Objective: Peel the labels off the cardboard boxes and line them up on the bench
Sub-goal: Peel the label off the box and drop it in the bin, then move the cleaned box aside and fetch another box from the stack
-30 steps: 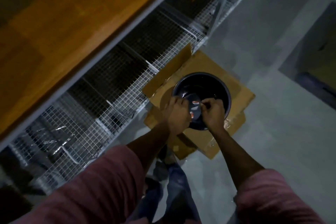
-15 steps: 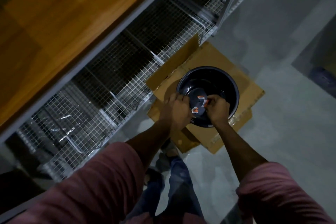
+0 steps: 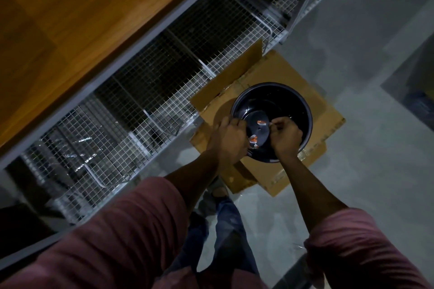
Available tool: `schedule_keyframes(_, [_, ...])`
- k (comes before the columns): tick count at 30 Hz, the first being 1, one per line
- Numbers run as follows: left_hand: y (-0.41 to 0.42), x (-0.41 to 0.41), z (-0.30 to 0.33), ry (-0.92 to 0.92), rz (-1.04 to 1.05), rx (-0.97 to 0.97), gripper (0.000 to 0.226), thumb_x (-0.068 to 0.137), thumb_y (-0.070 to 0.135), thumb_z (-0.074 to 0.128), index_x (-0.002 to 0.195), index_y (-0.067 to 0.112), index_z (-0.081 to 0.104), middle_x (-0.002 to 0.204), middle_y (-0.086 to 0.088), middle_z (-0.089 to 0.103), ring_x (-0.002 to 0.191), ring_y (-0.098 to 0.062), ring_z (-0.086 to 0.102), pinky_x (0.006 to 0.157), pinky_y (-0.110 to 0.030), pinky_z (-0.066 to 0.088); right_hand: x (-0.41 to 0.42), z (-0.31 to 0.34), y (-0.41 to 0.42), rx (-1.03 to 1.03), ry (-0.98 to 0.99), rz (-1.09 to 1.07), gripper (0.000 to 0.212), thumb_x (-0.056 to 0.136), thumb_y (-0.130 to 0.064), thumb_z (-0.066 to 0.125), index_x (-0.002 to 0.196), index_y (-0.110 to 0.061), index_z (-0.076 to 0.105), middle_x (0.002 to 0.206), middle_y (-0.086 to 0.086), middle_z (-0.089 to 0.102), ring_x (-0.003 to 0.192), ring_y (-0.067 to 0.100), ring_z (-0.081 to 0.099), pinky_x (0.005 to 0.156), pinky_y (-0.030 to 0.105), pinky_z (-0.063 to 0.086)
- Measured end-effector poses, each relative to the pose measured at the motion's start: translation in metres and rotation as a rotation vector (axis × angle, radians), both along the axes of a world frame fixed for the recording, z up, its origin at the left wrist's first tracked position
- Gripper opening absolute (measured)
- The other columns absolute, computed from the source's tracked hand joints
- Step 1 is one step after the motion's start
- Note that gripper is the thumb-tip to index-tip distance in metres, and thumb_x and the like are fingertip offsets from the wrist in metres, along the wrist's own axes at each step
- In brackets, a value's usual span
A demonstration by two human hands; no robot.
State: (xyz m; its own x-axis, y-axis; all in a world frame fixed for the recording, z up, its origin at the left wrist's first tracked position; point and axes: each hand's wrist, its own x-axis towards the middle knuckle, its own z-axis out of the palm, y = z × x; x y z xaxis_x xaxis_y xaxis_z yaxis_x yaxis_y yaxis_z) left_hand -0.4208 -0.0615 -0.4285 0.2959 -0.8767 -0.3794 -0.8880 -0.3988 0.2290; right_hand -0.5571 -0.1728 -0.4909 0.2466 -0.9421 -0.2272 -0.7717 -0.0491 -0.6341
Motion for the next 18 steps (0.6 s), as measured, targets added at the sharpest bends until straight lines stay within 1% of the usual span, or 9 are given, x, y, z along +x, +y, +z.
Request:
schedule_keyframes(2, [0.002,0.001,-0.003,0.000,-0.001,-0.008,0.052,0.097,0.038,0.053,0.140,0.010,0.046,0.141,-0.011,0.054,0.134,-0.028,0.041,0.110,-0.042,0.039,0.001,0.001,0.001,0.010,-0.024,-0.014,0.011,0.095,-0.011,0.066,0.102,-0.006,0.072,0.098,0.013,0.075,0.094,0.029,0.071,0.078,0.028,0.046])
schedule_keyframes(4, [0.003,0.002,-0.003,-0.043,-0.015,-0.010,0.055,0.096,0.041,0.053,0.141,0.010,0.045,0.144,-0.011,0.052,0.137,-0.029,0.038,0.111,-0.042,0.038,0.003,0.006,0.004,-0.002,-0.057,0.003,0.013,0.097,-0.013,0.062,0.103,-0.006,0.071,0.099,0.012,0.075,0.092,0.027,0.069,0.076,0.027,0.045])
schedule_keyframes(7, [0.004,0.004,0.005,-0.116,0.032,-0.047,0.063,0.096,0.044,0.052,0.147,0.011,0.038,0.157,-0.012,0.037,0.149,-0.034,0.023,0.116,-0.048,0.033,0.012,0.020,0.016,-0.052,-0.132,0.125,0.015,0.098,-0.018,0.059,0.103,-0.009,0.070,0.098,0.009,0.072,0.089,0.023,0.068,0.075,0.031,0.051])
schedule_keyframes(9, [0.005,0.006,0.015,-0.146,0.085,-0.117,0.063,0.096,0.043,0.051,0.148,0.010,0.038,0.161,-0.014,0.031,0.152,-0.038,0.017,0.118,-0.053,0.030,0.024,0.031,0.025,-0.086,-0.160,0.214,0.015,0.098,-0.020,0.058,0.104,-0.013,0.069,0.100,0.006,0.070,0.092,0.020,0.065,0.079,0.032,0.051])
schedule_keyframes(11, [0.009,0.013,0.028,-0.178,0.119,-0.206,0.060,0.098,0.042,0.047,0.147,0.008,0.041,0.162,-0.017,0.030,0.153,-0.041,0.017,0.119,-0.056,0.027,0.039,0.044,0.033,-0.132,-0.177,0.292,0.017,0.098,-0.023,0.058,0.108,-0.014,0.068,0.104,0.006,0.068,0.098,0.021,0.062,0.082,0.034,0.048])
schedule_keyframes(13, [0.016,0.025,0.044,-0.215,0.174,-0.311,0.056,0.101,0.041,0.045,0.144,0.005,0.046,0.162,-0.019,0.030,0.153,-0.042,0.018,0.120,-0.057,0.025,0.059,0.063,0.040,-0.170,-0.210,0.361,0.020,0.099,-0.024,0.058,0.112,-0.013,0.068,0.108,0.005,0.066,0.103,0.022,0.059,0.086,0.038,0.048])
schedule_keyframes(16, [0.037,0.046,0.073,-0.259,0.329,-0.424,0.052,0.104,0.038,0.049,0.146,0.007,0.047,0.166,-0.015,0.025,0.155,-0.037,0.012,0.123,-0.055,0.020,0.093,0.100,0.054,-0.200,-0.327,0.469,0.023,0.100,-0.027,0.054,0.117,-0.016,0.065,0.115,0.002,0.065,0.111,0.018,0.055,0.094,0.042,0.048])
schedule_keyframes(18, [0.060,0.060,0.095,-0.290,0.412,-0.466,0.051,0.104,0.035,0.047,0.148,0.009,0.043,0.167,-0.014,0.022,0.156,-0.035,0.010,0.124,-0.055,0.018,0.119,0.129,0.068,-0.276,-0.415,0.568,0.026,0.100,-0.030,0.052,0.117,-0.016,0.065,0.114,0.001,0.065,0.109,0.014,0.055,0.092,0.040,0.049])
